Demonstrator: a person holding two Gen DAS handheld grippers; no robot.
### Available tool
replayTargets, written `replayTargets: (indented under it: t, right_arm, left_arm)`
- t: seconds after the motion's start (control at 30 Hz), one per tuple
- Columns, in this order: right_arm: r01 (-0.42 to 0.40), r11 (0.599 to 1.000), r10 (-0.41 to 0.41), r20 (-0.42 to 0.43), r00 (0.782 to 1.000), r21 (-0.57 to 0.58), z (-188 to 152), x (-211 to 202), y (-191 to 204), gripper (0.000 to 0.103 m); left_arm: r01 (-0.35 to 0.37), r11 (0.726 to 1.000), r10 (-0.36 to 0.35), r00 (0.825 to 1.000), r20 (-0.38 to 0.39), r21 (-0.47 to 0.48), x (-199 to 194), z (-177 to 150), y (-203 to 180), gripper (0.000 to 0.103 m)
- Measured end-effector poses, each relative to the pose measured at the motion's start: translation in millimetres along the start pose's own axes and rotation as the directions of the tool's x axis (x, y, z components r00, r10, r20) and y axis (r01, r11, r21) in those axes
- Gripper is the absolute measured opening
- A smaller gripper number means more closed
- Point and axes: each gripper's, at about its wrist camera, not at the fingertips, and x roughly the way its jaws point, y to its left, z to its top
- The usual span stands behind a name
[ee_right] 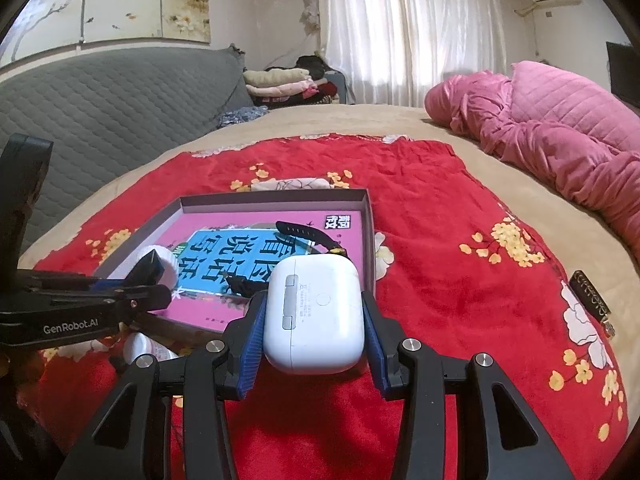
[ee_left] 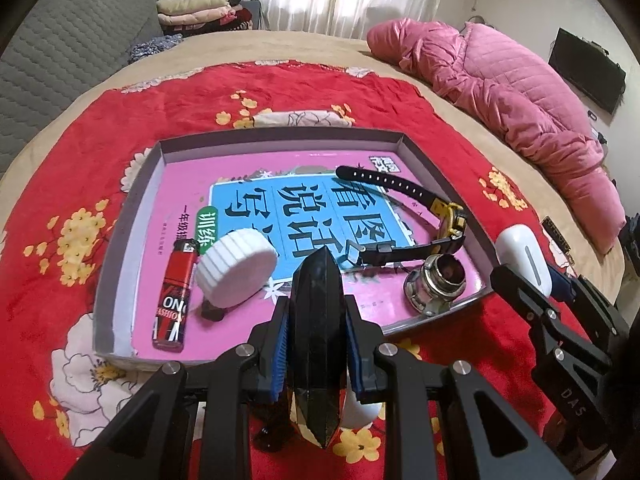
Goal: Organize rigid objects
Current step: 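Carry the black stick and earbuds case with both grippers into the grey box, then lower the black stick onto the book and open the left gripper while the right releases the earbuds case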
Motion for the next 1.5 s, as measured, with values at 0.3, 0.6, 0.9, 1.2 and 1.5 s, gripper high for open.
replayTargets:
  t: [0.3, 0.6, 0.9, 1.2, 1.5]
  right_arm:
    - [0.011, 1.0, -0.01, -0.098, 0.995, 0.006, 5.0, 30.7, -3.5, 0.045]
    - [0.018, 1.0, -0.016, -0.122, 0.992, 0.009, 10.4, 41.7, -3.8, 0.045]
    - [0.012, 1.0, -0.009, -0.12, 0.993, 0.025, 10.1, 42.2, -5.0, 0.046]
    - [0.002, 0.999, 0.003, -0.117, 0.993, 0.04, 7.7, 41.2, -5.6, 0.046]
    - [-0.005, 0.999, 0.01, -0.112, 0.994, 0.045, 4.5, 35.7, -4.3, 0.046]
  left_arm:
    - [-0.013, 1.0, 0.012, 0.999, -0.031, -0.012, 16.0, 7.2, 2.8, 0.023]
    - [-0.012, 1.0, 0.011, 0.999, -0.048, -0.026, 25.7, 7.5, 5.0, 0.023]
    - [-0.013, 0.999, 0.01, 0.998, -0.06, -0.043, 30.7, 8.5, 9.0, 0.023]
    - [-0.014, 0.999, 0.011, 0.998, -0.065, -0.042, 30.3, 9.0, 11.0, 0.023]
    - [-0.009, 0.998, 0.005, 0.998, -0.07, -0.055, 29.7, 8.4, 14.2, 0.039]
